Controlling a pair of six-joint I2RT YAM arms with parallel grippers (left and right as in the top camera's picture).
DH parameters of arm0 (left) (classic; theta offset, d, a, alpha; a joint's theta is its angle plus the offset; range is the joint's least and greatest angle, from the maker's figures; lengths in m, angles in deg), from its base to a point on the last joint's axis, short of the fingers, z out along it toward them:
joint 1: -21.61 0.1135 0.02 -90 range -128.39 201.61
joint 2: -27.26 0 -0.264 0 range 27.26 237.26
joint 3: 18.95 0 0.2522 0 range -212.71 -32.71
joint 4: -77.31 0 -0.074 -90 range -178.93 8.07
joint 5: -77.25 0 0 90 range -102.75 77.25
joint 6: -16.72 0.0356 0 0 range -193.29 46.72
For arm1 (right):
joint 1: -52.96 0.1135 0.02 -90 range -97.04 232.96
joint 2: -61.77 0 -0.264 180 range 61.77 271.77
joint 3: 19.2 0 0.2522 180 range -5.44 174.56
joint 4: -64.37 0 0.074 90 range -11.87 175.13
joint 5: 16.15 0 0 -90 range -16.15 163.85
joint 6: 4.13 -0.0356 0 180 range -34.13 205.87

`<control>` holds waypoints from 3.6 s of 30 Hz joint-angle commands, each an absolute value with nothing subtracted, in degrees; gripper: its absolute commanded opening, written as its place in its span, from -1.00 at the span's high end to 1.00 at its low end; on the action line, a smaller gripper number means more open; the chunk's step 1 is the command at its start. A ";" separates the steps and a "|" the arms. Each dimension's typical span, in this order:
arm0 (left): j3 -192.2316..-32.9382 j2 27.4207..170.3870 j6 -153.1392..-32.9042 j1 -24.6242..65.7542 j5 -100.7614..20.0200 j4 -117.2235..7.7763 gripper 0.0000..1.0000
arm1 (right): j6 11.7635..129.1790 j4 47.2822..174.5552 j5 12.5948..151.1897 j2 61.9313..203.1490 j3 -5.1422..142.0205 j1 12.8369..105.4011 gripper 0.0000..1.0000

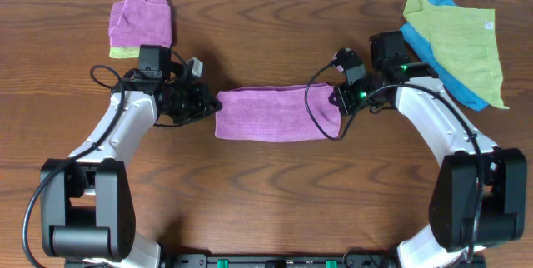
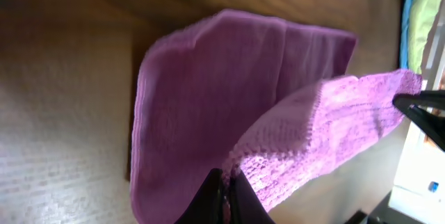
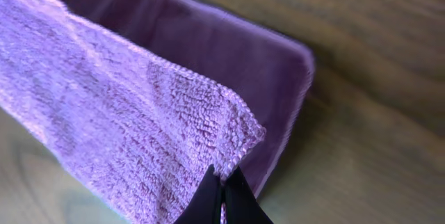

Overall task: Fold the cloth
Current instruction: 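Lay the stretched cloth flat and open both grippers, then grasp the cloth's top edge with the left gripper and right edge with the right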

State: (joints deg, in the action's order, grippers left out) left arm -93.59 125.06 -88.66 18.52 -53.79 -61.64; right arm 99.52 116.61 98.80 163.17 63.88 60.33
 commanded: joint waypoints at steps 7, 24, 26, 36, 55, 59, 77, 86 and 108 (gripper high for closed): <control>-93.94 126.45 -92.73 16.14 -48.09 -66.73 0.88 | 98.08 113.20 94.80 162.76 63.88 61.29 0.97; -93.94 130.19 -94.04 14.39 -42.34 -72.22 0.88 | 97.64 107.94 94.80 167.13 63.86 61.29 0.97; -93.94 131.48 -94.93 14.39 -42.36 -73.53 0.88 | 97.62 106.69 94.80 167.43 63.86 61.29 0.97; -93.94 133.01 -95.35 14.39 -39.06 -75.94 0.88 | 97.03 103.48 94.60 171.33 63.86 61.38 0.97; -93.94 135.42 -95.13 14.39 -36.13 -78.69 0.88 | 95.52 101.09 90.08 172.42 63.86 63.92 0.97; -93.94 135.42 -95.13 14.39 -35.91 -79.35 0.88 | 95.08 101.27 89.88 172.42 63.86 63.92 0.97; -94.23 135.35 -93.60 15.09 -33.18 -79.41 0.03 | 93.46 101.44 89.44 172.35 63.88 63.92 0.30; -99.12 134.78 -92.53 16.86 -33.14 -77.99 -0.25 | 87.91 99.76 89.25 171.59 64.80 63.85 -0.11; -104.15 130.65 -93.43 11.46 -34.84 -64.33 0.88 | 62.34 115.26 90.78 155.30 65.85 63.48 -0.66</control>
State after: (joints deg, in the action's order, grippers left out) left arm -102.95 131.50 -93.01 13.56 -36.66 -65.25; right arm 69.29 113.14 89.73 156.66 65.02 63.52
